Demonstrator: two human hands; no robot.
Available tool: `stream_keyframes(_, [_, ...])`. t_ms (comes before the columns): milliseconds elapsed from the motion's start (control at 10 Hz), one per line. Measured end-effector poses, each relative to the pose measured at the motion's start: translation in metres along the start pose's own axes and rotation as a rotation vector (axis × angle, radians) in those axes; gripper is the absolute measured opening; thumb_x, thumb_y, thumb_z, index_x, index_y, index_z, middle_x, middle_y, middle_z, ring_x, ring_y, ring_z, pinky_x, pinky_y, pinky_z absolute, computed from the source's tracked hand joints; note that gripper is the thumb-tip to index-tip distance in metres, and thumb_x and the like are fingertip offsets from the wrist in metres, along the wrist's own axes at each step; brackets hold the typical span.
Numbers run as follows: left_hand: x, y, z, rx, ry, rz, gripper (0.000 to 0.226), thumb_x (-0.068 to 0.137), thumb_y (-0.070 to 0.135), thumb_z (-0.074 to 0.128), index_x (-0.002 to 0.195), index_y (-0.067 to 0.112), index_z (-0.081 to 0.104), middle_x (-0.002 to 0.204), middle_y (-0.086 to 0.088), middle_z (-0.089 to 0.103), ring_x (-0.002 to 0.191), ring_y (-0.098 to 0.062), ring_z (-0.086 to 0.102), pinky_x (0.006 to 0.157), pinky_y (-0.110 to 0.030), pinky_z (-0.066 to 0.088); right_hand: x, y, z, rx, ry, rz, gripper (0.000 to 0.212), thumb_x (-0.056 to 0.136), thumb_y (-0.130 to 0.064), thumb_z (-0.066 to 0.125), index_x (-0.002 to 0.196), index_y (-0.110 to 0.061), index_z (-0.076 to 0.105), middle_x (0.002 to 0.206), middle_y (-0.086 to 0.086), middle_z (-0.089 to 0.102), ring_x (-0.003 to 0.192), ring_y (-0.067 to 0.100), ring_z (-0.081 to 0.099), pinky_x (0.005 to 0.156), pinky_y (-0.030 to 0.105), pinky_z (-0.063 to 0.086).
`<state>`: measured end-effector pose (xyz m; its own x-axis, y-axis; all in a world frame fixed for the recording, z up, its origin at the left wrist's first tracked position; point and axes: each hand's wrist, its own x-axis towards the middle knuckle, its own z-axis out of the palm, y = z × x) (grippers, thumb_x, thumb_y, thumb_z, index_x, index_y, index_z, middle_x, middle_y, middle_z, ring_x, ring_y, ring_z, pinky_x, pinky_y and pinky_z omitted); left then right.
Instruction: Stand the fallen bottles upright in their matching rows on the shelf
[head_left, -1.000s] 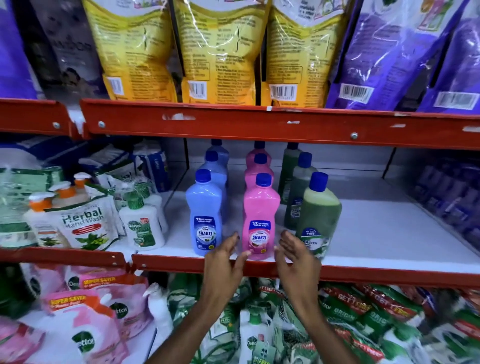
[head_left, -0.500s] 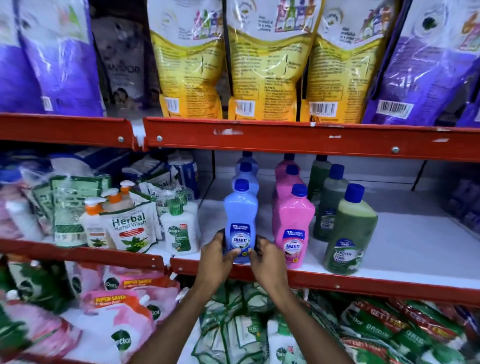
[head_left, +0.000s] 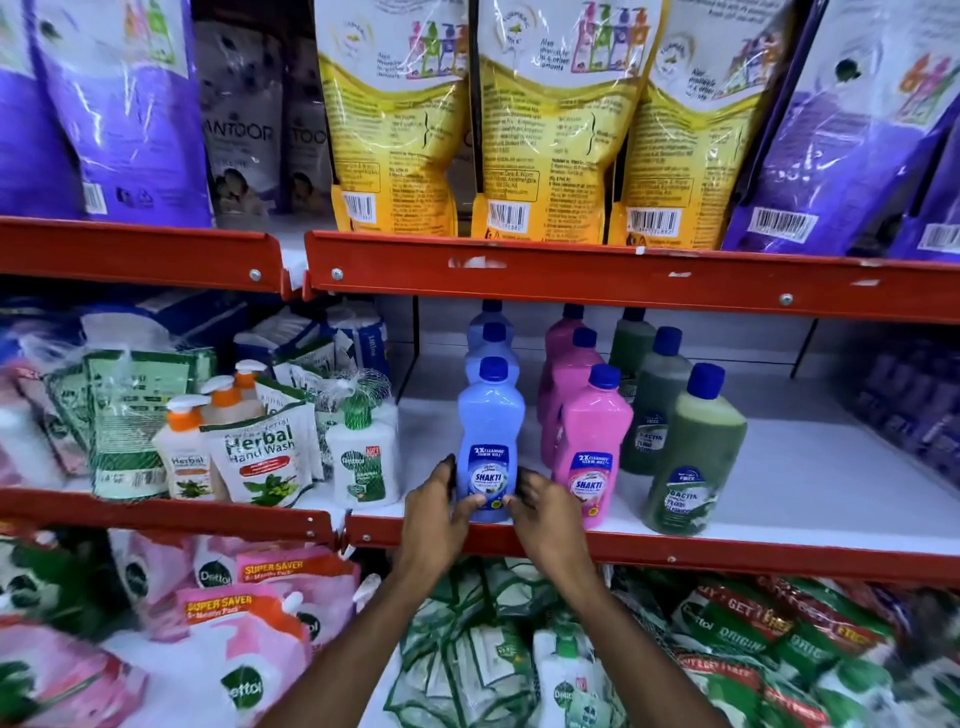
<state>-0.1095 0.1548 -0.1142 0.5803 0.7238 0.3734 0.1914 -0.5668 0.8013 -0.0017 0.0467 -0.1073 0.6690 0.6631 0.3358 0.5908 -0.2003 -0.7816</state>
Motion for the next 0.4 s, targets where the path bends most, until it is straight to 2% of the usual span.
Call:
stream_keyframes(100, [-0.022,0.008,-0.01,0.038,0.145,0.076,0.048,0.088,0.031,0.067,0.132,0.015,0.056,0.131,-0.002,0.066,0.118,-0.015,0.063,0.099,-0.033,0.053,-0.023,-0.011,-0.01,-0.036,0.136,-0.055,0.032,0.087,-0.01,0.06,0.118,-0.016,0.067,0.111,-0.003,0.074,0.092,0.001,0.066,0.081,0.014,0.051])
stream_keyframes(200, [-0.04,0.039,-0.031,0.088,0.338,0.351,0.037,0.09,0.024,0.063,0.126,0.013,0.062,0.125,-0.003,0.067,0.116,-0.012,0.06,0.098,-0.034,0.05,-0.042,-0.037,-0.031,-0.115,0.349,-0.23,0.037,0.09,-0.012,0.061,0.126,-0.014,0.063,0.123,0.002,0.07,0.107,0.013,0.068,0.096,0.035,0.055])
stream_keyframes(300, [-0.023,0.089,-0.058,0.216,0.493,0.739,0.042,0.086,0.016,0.068,0.126,0.007,0.062,0.132,-0.007,0.064,0.128,-0.019,0.055,0.11,-0.04,0.045,-0.029,-0.081,-0.064,-0.289,0.605,-0.618,0.038,0.088,-0.007,0.063,0.126,-0.009,0.062,0.126,0.007,0.067,0.113,0.018,0.065,0.099,0.04,0.053])
stream_keyframes(400, [-0.006,0.154,-0.093,0.34,0.565,0.877,0.056,0.089,0.025,0.063,0.139,0.004,0.05,0.151,-0.013,0.044,0.146,-0.031,0.036,0.121,-0.054,0.026,-0.012,-0.139,-0.105,-0.488,0.792,-0.719,0.052,0.089,-0.019,0.057,0.14,-0.011,0.049,0.149,0.009,0.046,0.141,0.026,0.04,0.115,0.046,0.034])
